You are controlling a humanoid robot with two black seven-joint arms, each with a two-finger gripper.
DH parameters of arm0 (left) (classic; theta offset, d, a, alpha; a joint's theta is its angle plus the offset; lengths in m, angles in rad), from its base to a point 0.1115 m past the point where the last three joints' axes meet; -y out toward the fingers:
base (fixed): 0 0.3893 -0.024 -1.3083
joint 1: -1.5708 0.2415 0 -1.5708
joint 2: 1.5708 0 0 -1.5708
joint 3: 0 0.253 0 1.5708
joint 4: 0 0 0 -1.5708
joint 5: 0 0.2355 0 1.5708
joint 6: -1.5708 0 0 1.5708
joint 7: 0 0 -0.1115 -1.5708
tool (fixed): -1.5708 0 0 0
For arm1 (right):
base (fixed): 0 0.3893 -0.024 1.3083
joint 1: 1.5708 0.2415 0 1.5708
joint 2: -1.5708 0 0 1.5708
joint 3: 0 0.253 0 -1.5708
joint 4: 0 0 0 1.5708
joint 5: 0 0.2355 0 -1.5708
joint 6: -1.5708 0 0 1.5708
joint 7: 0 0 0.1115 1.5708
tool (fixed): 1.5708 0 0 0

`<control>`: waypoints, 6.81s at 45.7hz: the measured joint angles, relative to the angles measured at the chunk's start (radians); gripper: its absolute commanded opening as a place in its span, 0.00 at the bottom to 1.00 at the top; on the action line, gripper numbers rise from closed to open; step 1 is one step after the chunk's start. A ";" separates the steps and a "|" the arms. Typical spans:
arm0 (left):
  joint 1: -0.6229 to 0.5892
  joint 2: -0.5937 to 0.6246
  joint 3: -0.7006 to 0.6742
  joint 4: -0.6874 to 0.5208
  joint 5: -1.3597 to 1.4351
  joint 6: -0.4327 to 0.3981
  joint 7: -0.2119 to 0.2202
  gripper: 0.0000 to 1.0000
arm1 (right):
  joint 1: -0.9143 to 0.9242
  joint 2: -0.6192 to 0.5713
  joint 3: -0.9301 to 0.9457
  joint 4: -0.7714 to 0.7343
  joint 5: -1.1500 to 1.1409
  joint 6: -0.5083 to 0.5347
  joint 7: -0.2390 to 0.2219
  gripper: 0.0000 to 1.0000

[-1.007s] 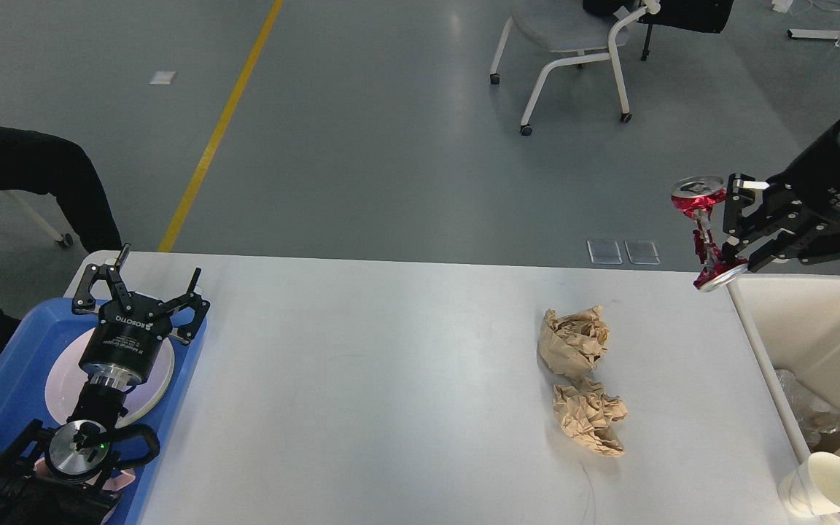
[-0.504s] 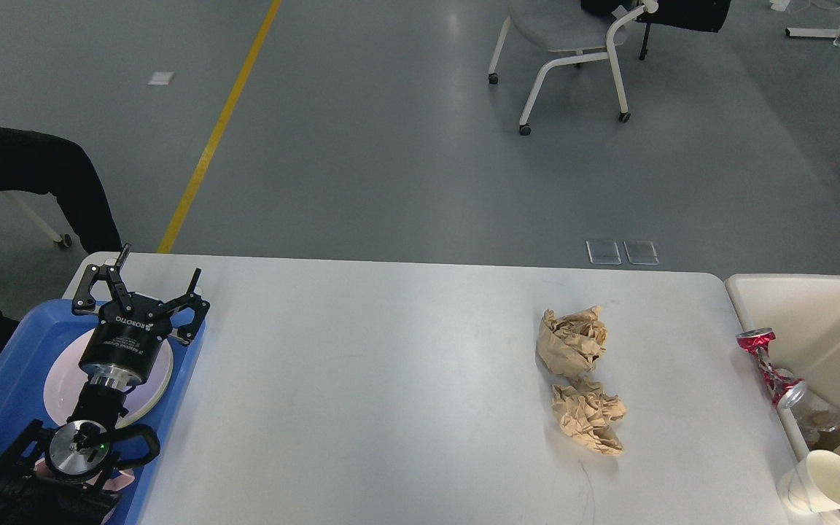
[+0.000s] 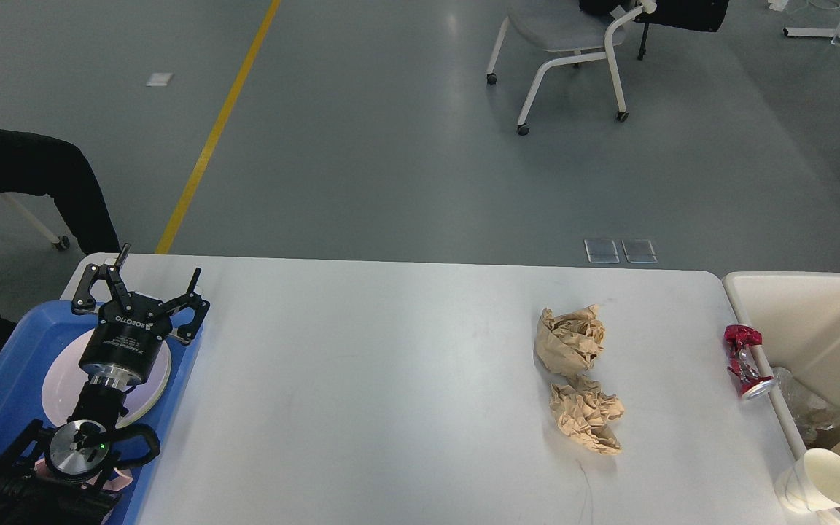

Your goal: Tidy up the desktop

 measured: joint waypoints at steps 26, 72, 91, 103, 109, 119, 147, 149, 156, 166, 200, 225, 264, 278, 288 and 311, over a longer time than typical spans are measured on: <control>0.000 0.000 0.000 0.000 0.000 0.000 -0.001 0.96 | -0.258 0.177 0.058 -0.275 -0.001 -0.042 -0.002 0.00; 0.000 0.000 0.000 0.000 0.000 0.000 0.000 0.96 | 0.070 0.019 0.016 -0.042 -0.076 0.078 -0.001 1.00; 0.000 0.000 0.000 0.000 0.000 0.000 0.001 0.96 | 0.817 -0.085 -0.299 0.537 -0.288 0.354 -0.071 1.00; 0.000 0.000 0.000 0.000 0.000 0.000 0.000 0.96 | 1.155 0.009 -0.346 0.702 -0.287 0.707 -0.137 1.00; 0.000 0.000 0.000 0.000 0.000 0.000 0.000 0.96 | 1.296 0.056 -0.346 0.793 -0.286 0.801 -0.138 1.00; 0.000 0.000 0.000 0.000 0.000 0.000 0.000 0.96 | 1.515 0.087 -0.349 0.953 -0.279 0.811 -0.139 1.00; 0.000 0.000 0.000 0.000 0.000 0.000 0.000 0.96 | 1.619 0.082 -0.350 1.029 -0.159 0.811 -0.133 1.00; 0.000 0.000 0.000 0.000 0.000 0.000 0.000 0.96 | 1.620 0.083 -0.350 1.031 -0.152 0.811 -0.132 1.00; 0.000 0.000 0.000 0.000 0.000 0.000 0.000 0.96 | 1.638 0.096 -0.367 1.059 -0.122 0.811 -0.131 1.00; 0.000 0.000 0.000 0.000 0.000 0.000 0.000 0.96 | 1.768 0.120 -0.425 1.157 -0.102 0.811 -0.134 1.00; 0.000 0.000 0.000 0.000 0.000 0.000 0.000 0.96 | 1.160 0.046 -0.435 1.003 -0.131 0.425 -0.127 0.97; 0.000 0.000 0.000 0.000 0.000 0.000 0.001 0.96 | 0.326 0.053 0.047 0.313 0.169 0.285 -0.139 1.00; 0.000 0.000 0.000 0.000 0.000 0.000 0.000 0.96 | -0.001 0.232 0.232 -0.030 0.168 0.089 -0.146 0.64; 0.000 0.000 0.000 0.000 0.000 0.000 0.001 0.96 | -0.014 0.248 0.233 -0.029 0.169 0.049 -0.158 0.00; 0.000 0.000 0.000 0.000 0.000 0.000 0.001 0.96 | -0.016 0.250 0.242 -0.028 0.169 0.046 -0.194 0.00; 0.000 0.000 0.000 0.000 0.000 0.000 0.000 0.96 | 0.154 0.123 0.246 0.196 0.153 0.040 -0.258 0.00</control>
